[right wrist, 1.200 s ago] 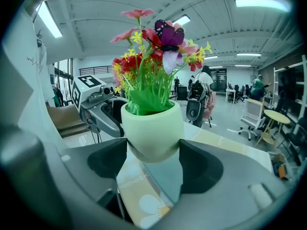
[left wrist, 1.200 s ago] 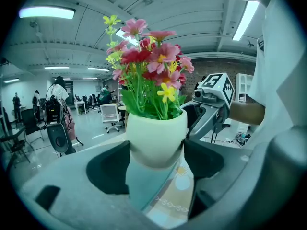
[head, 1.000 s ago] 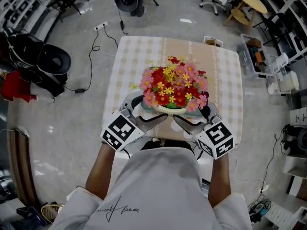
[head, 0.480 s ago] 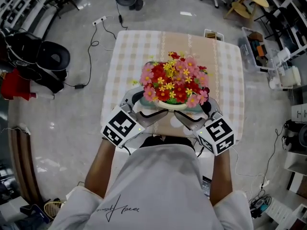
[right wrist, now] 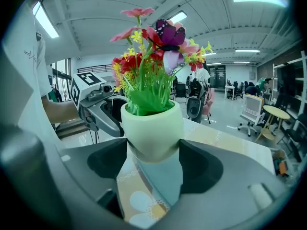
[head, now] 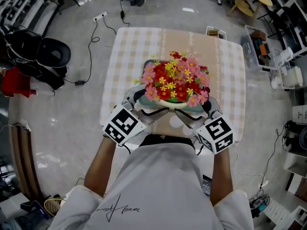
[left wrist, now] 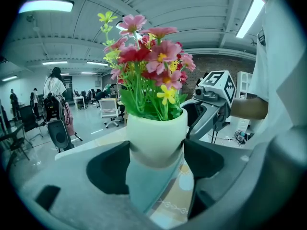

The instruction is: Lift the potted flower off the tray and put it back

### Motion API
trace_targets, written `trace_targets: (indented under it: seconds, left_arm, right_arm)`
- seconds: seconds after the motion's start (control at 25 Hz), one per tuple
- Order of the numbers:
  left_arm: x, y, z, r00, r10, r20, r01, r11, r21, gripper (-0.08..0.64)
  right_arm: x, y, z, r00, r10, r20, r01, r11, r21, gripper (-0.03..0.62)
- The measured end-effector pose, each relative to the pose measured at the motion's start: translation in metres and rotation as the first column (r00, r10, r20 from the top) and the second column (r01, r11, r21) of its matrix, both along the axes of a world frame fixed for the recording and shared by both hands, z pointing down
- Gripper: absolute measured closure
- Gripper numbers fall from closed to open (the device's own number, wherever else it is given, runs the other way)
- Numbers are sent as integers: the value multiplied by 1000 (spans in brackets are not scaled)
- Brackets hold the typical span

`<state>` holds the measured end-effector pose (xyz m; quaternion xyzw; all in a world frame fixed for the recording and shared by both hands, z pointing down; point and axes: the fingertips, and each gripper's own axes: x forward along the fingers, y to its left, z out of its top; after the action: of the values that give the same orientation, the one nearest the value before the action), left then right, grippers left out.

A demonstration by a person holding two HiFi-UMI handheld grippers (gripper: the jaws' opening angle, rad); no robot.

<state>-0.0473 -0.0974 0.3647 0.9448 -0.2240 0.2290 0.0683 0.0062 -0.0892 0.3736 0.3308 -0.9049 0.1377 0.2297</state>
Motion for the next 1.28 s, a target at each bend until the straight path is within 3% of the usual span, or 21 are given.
trace_targets:
  seconds: [0.84, 1.28]
  left_arm:
    - [18, -27, 18, 1000, -29, 4, 29, 999, -17, 202]
    - [15, -39, 50, 999, -48, 22, 49, 998, -46, 202]
  right_arm:
    - [18, -27, 20, 1000, -9, 14, 9, 999, -32, 244]
    - [14, -41, 49, 1000, -18, -22, 17, 998, -53, 245]
